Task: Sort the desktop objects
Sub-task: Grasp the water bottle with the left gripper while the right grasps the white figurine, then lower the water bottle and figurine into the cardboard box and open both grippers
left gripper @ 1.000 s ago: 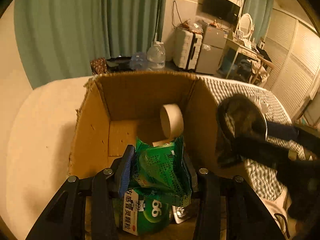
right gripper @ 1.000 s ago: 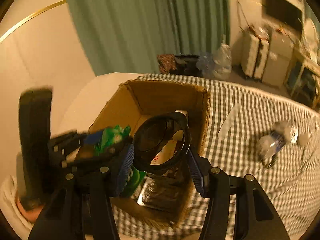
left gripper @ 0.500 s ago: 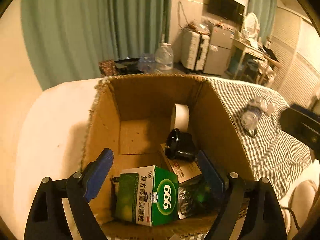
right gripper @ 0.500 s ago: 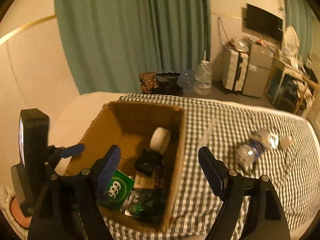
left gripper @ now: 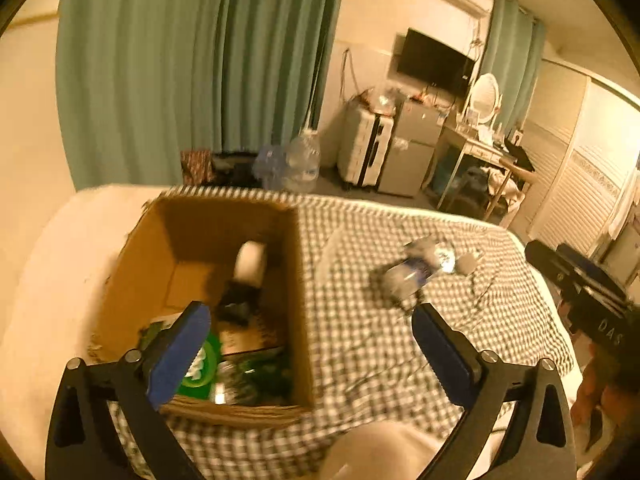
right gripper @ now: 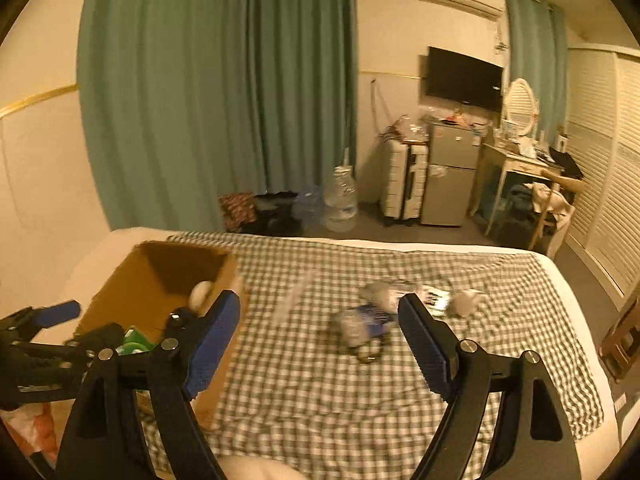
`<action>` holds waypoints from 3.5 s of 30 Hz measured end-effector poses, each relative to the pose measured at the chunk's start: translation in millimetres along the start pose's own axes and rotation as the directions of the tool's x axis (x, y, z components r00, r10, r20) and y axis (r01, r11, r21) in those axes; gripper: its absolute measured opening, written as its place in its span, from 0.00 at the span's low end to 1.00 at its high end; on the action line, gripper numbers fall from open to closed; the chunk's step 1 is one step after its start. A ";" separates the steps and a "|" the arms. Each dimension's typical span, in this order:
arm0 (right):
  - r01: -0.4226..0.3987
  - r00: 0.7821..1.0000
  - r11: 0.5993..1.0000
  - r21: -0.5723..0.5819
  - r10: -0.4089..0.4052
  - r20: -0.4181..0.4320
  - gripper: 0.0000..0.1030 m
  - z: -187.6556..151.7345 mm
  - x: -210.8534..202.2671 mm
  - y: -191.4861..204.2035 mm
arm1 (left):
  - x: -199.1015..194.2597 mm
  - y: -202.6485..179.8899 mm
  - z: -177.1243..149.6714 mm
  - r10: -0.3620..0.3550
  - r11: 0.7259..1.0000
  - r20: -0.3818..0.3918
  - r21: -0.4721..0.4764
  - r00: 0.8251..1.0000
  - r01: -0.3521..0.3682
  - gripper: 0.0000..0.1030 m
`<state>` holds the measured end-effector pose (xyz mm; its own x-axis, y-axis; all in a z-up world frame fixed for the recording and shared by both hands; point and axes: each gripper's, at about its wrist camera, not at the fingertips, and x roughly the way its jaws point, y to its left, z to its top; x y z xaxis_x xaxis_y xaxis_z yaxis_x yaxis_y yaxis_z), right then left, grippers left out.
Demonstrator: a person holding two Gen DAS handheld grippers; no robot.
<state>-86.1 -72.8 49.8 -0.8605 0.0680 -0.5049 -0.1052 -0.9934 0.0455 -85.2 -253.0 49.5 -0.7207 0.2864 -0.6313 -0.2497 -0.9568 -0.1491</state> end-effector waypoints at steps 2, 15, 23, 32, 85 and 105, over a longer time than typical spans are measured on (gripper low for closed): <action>-0.008 1.000 0.999 0.050 0.008 0.010 0.80 -5.4 -4.1 -24.5 | 6.9 -32.2 3.1 -0.001 0.999 -0.001 0.040 1.000 0.001 1.00; 0.069 0.997 0.978 0.199 -0.064 -0.034 0.82 -46.8 20.2 -160.5 | 113.6 -145.9 -30.2 0.028 0.995 -0.132 0.095 0.991 -0.015 1.00; 0.067 0.990 0.946 0.318 -0.024 -0.137 0.82 -82.9 73.7 -229.6 | 197.4 -144.0 -31.0 -0.066 0.998 -0.253 -0.039 0.965 0.058 1.00; 0.076 0.983 0.942 0.327 -0.016 -0.181 0.82 -71.4 162.5 -268.1 | 289.4 -158.2 -13.4 0.001 0.975 -0.283 0.212 0.959 0.062 1.00; -0.173 0.963 0.974 0.145 0.198 -0.181 0.46 14.0 24.4 -43.5 | 63.8 -22.2 37.6 -0.039 0.985 -0.185 0.160 0.982 0.069 0.62; -0.283 0.854 0.947 0.156 0.322 -0.407 0.61 8.4 136.7 182.0 | 72.7 163.3 15.9 -0.022 0.999 -0.210 0.027 0.977 0.028 0.63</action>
<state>-227.1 -243.5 -3.7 -0.5661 -0.2995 -0.7680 0.0661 -0.9452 0.3199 -188.6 -387.7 -8.6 -0.5628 0.2906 -0.7738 -0.2872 -0.9466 -0.1466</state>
